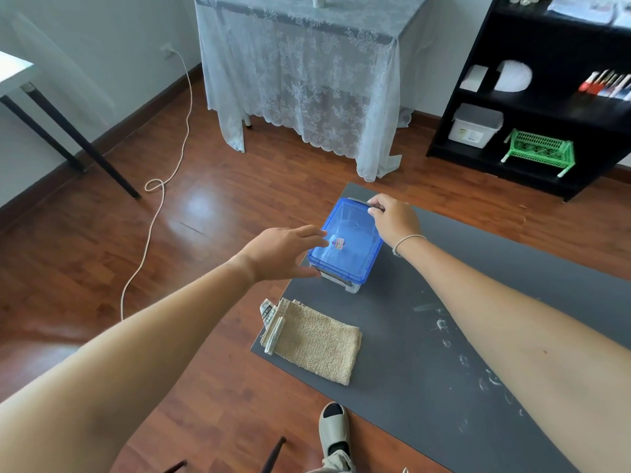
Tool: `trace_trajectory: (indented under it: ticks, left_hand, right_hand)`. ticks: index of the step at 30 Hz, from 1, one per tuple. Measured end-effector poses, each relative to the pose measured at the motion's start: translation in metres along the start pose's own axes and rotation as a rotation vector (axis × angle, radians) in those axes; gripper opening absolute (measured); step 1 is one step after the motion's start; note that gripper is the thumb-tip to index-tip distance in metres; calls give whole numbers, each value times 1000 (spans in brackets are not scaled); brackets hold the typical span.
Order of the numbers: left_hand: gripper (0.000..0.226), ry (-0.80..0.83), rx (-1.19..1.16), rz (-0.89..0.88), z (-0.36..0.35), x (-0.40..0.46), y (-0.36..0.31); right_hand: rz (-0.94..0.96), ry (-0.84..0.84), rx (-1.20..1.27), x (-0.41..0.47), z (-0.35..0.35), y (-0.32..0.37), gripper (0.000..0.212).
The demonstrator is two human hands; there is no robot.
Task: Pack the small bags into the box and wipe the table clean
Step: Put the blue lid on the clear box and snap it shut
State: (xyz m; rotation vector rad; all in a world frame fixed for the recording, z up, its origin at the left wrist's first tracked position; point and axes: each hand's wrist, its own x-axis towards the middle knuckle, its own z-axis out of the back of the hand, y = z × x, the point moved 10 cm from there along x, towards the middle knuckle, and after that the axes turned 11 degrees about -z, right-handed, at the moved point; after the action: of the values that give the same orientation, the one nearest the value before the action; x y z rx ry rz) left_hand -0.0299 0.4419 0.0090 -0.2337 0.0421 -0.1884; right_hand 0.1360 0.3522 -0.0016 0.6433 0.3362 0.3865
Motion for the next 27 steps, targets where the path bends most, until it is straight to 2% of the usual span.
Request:
trace_trajectory:
  ticks: [8,22,27]
  left_hand:
    - [53,42,32,-37,3,6,-1]
    - [51,74,-10,8,-1,8,1]
    - [51,68,-12,26,1,7,-2]
  right_hand:
    - [11,-12,-7,0,0,0,16]
    - [-12,9,14,1,-1,-2,16]
    - [-42,52,76,-3,-1,-7,26]
